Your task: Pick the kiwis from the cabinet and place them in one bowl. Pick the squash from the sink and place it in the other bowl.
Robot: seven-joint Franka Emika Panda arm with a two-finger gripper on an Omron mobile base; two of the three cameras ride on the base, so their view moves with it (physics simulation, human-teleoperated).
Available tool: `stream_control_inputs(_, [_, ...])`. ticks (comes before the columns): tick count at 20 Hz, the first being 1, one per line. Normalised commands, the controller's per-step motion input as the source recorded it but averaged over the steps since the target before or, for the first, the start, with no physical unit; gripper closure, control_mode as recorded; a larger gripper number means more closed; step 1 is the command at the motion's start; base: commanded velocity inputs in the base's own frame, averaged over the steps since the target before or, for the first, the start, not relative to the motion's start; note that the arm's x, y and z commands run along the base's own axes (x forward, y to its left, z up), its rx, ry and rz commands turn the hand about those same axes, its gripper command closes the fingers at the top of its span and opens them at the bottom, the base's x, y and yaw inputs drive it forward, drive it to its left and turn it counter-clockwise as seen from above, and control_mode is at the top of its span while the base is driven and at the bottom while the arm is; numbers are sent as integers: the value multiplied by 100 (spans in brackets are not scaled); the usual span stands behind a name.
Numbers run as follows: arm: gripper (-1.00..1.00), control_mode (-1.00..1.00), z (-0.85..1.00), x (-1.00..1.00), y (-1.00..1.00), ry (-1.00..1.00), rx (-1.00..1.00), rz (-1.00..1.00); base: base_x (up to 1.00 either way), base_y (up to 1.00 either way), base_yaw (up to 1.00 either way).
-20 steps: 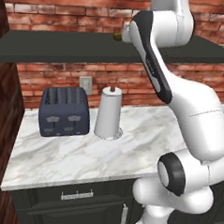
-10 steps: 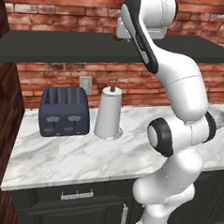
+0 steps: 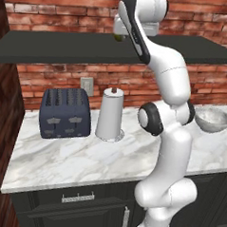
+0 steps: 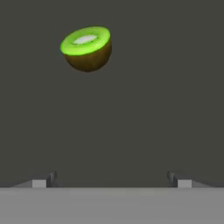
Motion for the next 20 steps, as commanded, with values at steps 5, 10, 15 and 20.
stream_control_inputs(5, [-100, -100, -5, 58, 21, 3, 0, 0, 0, 0, 0])
stream_control_inputs(10, [-100, -100, 0, 48, 18, -2, 0, 0, 0, 0, 0])
stream_control_inputs(15, [-100, -100, 0, 53, 3, -8, 0, 0, 0, 0, 0])
stream_control_inputs(20, [-100, -100, 5, 46, 0, -13, 0, 1, 0, 0, 0])
